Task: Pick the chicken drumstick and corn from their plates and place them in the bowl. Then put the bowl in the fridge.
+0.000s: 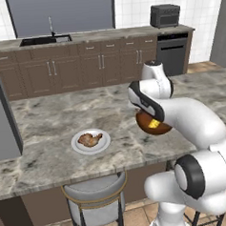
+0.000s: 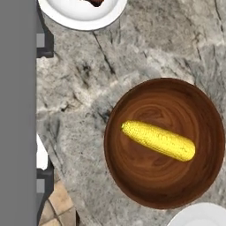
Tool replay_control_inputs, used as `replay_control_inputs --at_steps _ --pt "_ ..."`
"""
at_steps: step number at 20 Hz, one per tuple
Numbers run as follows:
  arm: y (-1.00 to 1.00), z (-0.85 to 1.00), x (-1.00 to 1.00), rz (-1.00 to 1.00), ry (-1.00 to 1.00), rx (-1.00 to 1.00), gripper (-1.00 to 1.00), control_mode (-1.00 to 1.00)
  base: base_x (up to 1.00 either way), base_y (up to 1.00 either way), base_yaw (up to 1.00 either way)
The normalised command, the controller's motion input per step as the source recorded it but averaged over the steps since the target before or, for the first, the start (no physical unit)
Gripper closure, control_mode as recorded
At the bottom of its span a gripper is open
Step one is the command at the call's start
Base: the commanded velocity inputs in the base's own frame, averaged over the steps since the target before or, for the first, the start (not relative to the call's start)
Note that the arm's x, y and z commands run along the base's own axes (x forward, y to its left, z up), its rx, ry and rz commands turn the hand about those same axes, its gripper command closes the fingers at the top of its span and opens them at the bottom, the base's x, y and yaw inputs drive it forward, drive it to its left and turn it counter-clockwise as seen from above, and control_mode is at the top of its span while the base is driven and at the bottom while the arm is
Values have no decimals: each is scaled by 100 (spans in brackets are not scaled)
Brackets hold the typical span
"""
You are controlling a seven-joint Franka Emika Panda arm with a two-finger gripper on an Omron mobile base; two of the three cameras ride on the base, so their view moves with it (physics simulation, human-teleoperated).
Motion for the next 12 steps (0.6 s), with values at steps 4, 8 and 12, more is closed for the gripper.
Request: replay_control_inputs --at_steps 4,8,12 --pt "38 2 -39 0 -2 0 -100 -100 0 0 0" --pt "35 0 -26 10 0 0 -100 -100 0 0 0" --pt "34 0 -31 26 0 0 -100 -100 0 0 0"
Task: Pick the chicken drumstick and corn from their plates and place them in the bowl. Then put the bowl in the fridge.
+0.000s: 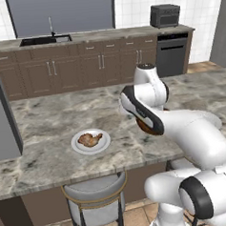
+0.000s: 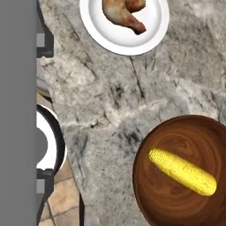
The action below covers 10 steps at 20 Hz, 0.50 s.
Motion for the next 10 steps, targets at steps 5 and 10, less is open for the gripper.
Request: replay_control_inputs --at_steps 5,10 --pt "36 0 -19 21 0 0 -100 -100 0 0 0" --pt "37 0 -3 -1 0 0 -100 -100 0 0 0"
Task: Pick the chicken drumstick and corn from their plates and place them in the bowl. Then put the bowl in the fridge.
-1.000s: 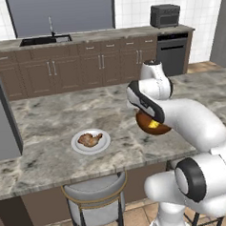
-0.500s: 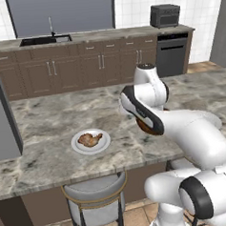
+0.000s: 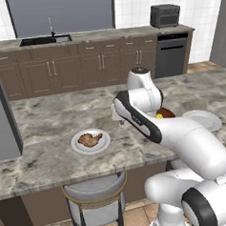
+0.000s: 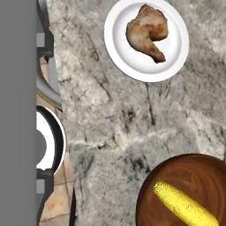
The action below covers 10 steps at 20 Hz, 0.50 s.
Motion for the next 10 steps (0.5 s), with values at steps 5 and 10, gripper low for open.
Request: replay_control_inputs --at_steps 5,10 --pt "38 -2 -2 -14 0 0 -100 -100 0 0 0" --pt "36 -12 0 -26 0 0 -100 -100 0 0 0"
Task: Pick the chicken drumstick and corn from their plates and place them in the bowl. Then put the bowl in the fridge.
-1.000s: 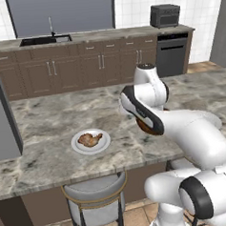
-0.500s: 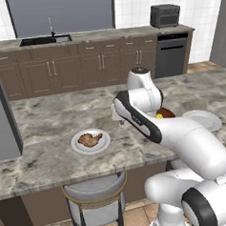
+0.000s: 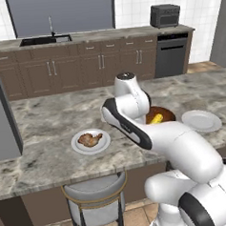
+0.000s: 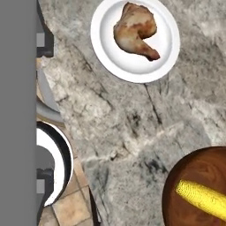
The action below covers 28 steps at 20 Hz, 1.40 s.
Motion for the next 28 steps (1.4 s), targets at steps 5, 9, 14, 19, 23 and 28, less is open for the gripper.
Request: replay_control_inputs --at_steps 5,9,14,19,23,28 --pt "25 -17 4 -34 3 5 -100 -100 0 0 0" --pt "12 -17 23 -28 9 12 -100 -100 0 0 0" --pt "1 -17 16 -21 1 15 -100 -100 0 0 0" --pt "1 -13 16 -11 0 13 -100 -100 0 0 0" --pt "10 -20 15 -6 0 1 -100 -100 0 0 0" --pt "11 -17 17 -2 0 0 -100 -100 0 0 0"
